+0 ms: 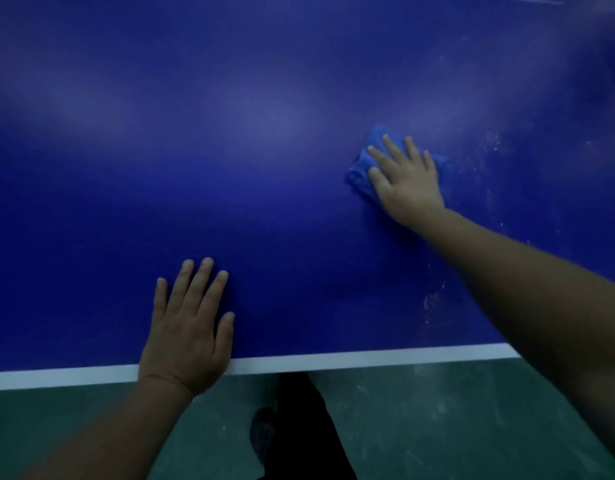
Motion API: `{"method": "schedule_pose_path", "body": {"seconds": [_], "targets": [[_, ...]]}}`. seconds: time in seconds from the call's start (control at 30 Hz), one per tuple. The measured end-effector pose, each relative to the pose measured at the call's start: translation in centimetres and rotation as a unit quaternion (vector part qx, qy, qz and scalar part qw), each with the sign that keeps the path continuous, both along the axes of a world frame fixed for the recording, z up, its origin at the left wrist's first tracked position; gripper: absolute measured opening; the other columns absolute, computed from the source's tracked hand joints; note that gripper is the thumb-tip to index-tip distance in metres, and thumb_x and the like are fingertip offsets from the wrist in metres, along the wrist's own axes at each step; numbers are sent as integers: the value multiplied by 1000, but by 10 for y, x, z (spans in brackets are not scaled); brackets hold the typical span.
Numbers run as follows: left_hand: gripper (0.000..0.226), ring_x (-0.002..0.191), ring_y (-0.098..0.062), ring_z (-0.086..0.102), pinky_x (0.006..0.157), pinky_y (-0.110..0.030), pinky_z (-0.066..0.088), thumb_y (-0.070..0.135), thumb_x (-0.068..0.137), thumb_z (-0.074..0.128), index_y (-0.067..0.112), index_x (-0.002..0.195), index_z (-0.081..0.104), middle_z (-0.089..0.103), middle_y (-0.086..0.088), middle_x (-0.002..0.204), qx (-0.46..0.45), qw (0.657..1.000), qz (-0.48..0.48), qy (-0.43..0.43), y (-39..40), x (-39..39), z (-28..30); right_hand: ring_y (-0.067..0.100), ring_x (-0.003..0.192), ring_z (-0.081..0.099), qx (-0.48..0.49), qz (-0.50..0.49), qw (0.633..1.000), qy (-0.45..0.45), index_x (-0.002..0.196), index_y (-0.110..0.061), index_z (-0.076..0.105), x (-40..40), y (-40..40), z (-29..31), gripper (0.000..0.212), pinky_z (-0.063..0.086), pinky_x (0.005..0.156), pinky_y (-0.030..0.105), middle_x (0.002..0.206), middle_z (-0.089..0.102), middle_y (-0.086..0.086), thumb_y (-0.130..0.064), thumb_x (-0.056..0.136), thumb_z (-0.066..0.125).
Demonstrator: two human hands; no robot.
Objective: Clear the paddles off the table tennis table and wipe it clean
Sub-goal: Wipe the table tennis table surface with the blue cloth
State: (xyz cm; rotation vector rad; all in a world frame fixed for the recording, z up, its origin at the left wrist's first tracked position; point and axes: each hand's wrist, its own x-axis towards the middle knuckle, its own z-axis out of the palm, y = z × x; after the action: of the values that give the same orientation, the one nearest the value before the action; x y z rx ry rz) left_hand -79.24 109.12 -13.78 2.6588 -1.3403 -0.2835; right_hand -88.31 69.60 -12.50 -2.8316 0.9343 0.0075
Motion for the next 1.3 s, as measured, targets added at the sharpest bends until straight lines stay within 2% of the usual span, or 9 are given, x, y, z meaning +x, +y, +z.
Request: {"method": "schedule_pose_path", "body": {"seconds": [0.23, 0.37, 0.5, 0.73, 0.83, 0.93, 1.03, 1.2, 1.3], "targets": [[66, 152, -29, 14, 120, -57, 8, 44, 96, 26, 10, 151, 39, 25, -10, 163, -5, 1000, 3, 0, -1, 0, -1, 34, 150, 20, -4, 354, 934, 51, 148, -33, 41, -142, 110, -1, 50, 15, 119, 52, 161, 28, -2, -51, 104, 25], [66, 152, -29, 14, 121, -56, 5, 44, 96, 25, 10, 151, 39, 26, -11, 162, -20, 1000, 5, 2, -1, -2, -1, 40, 146, 26, -16, 163, 986, 30, 149, -32, 38, -108, 48, -4, 53, 22, 115, 62, 159, 33, 4, -51, 101, 26], [66, 152, -29, 12, 122, -56, 3, 44, 96, 23, 10, 151, 37, 25, -11, 163, -20, 1000, 4, 1, -1, -1, -2, 25, 153, 3, 30, -115, 993, -1, 154, -37, 29, -45, 56, -1, 52, 2, 122, 50, 166, 13, -8, -47, 103, 27], [66, 152, -30, 14, 122, -57, 4, 44, 96, 23, 9, 151, 39, 26, -12, 162, -33, 999, 9, 9, 1, -1, -2, 28, 152, 14, 15, 154, 988, 21, 151, -33, 37, -109, 185, -9, 52, 7, 121, 50, 163, 25, -3, -46, 101, 27], [67, 152, -31, 14, 122, -57, 3, 44, 96, 23, 8, 151, 39, 27, -13, 162, -34, 999, 10, 12, 1, -1, -1, 36, 149, 20, -7, -71, 997, 12, 149, -29, 42, -166, 128, -8, 55, 15, 118, 56, 161, 29, 1, -42, 98, 28], [67, 152, -30, 13, 122, -56, 3, 44, 96, 23, 9, 151, 38, 26, -12, 162, -31, 999, 12, 11, 1, -2, 0, 34, 151, 11, 4, -360, 933, 24, 154, -28, 32, -198, 78, 2, 54, 9, 120, 58, 165, 19, 2, -40, 102, 27], [67, 153, -28, 10, 122, -55, 1, 45, 96, 21, 10, 152, 36, 23, -11, 163, -27, 999, 12, 13, 1, -2, 1, 35, 152, 7, 16, -451, 892, -3, 156, -29, 27, -167, 94, 2, 53, 5, 120, 60, 166, 15, 3, -41, 104, 26], [69, 153, -29, 11, 123, -54, 1, 46, 96, 20, 10, 153, 36, 23, -10, 164, -29, 999, 12, 15, 2, -1, -1, 36, 150, 19, -2, -26, 1000, 14, 149, -29, 41, -111, 212, -13, 54, 13, 118, 57, 162, 29, 2, -43, 98, 29], [69, 153, -29, 11, 122, -53, -1, 46, 96, 21, 10, 152, 36, 24, -11, 163, -29, 999, 16, 14, 0, -1, -1, 39, 146, 28, -20, -59, 998, 9, 145, -25, 47, -157, 159, -10, 54, 21, 114, 58, 158, 36, 6, -42, 97, 30]]}}
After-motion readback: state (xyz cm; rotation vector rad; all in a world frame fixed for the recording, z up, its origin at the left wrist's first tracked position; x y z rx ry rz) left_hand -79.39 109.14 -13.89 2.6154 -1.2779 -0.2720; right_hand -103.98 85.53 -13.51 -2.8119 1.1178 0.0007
